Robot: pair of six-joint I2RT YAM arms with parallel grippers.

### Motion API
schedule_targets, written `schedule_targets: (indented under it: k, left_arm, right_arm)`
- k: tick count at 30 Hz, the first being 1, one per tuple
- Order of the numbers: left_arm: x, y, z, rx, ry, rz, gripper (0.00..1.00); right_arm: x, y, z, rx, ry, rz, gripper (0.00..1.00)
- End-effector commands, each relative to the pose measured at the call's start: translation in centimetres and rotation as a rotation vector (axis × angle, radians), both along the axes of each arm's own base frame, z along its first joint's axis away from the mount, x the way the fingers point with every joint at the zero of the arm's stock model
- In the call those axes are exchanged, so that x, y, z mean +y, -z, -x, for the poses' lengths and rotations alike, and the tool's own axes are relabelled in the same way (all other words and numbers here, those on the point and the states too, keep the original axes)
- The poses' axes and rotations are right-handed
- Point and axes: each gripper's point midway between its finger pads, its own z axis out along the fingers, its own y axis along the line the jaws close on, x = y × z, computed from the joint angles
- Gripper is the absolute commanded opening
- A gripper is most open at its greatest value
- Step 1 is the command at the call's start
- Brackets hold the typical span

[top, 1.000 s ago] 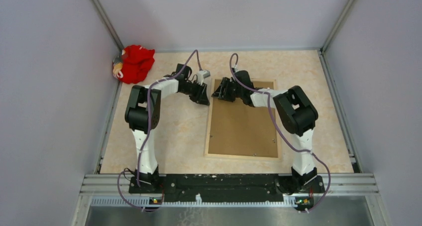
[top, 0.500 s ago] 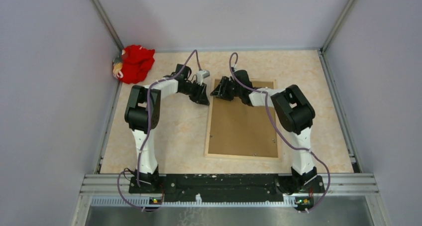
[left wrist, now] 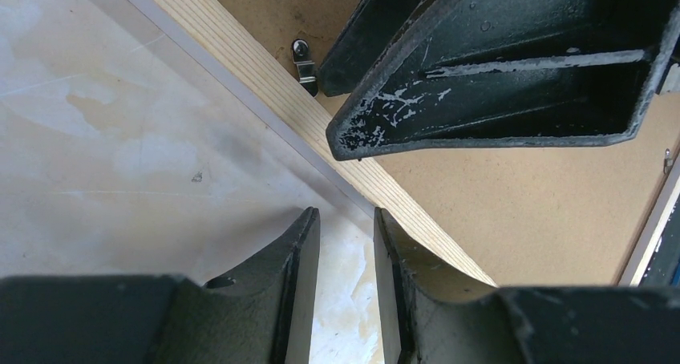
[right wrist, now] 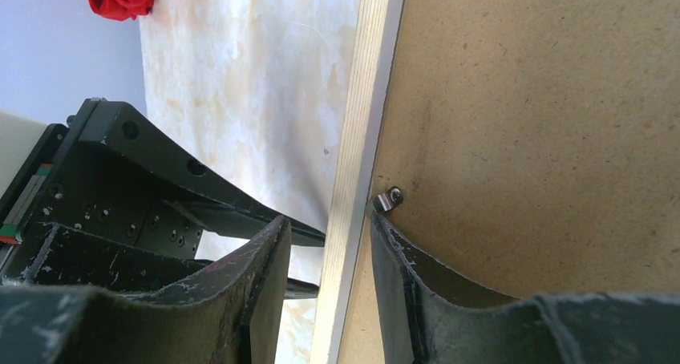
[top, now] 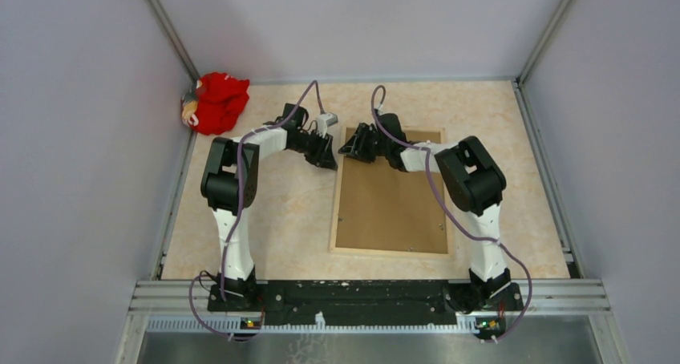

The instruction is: Put the photo into the frame

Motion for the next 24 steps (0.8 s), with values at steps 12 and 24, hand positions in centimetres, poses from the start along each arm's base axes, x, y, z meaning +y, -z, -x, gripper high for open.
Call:
schedule_targets:
  k: [12, 24]
  left_arm:
    - [-0.3, 1.0, 0.2, -0.009, 0.022, -0.009, 0.37]
    - [0.6, -0.3, -0.3, -0.023, 0.016, -0.006, 0.39]
  right_arm:
    - [0.4, 0.8, -1.7, 0.006, 0.051, -0.017, 0.41]
    - [0.6, -4.5, -0.6, -0.061, 0.013, -0.069, 0.45]
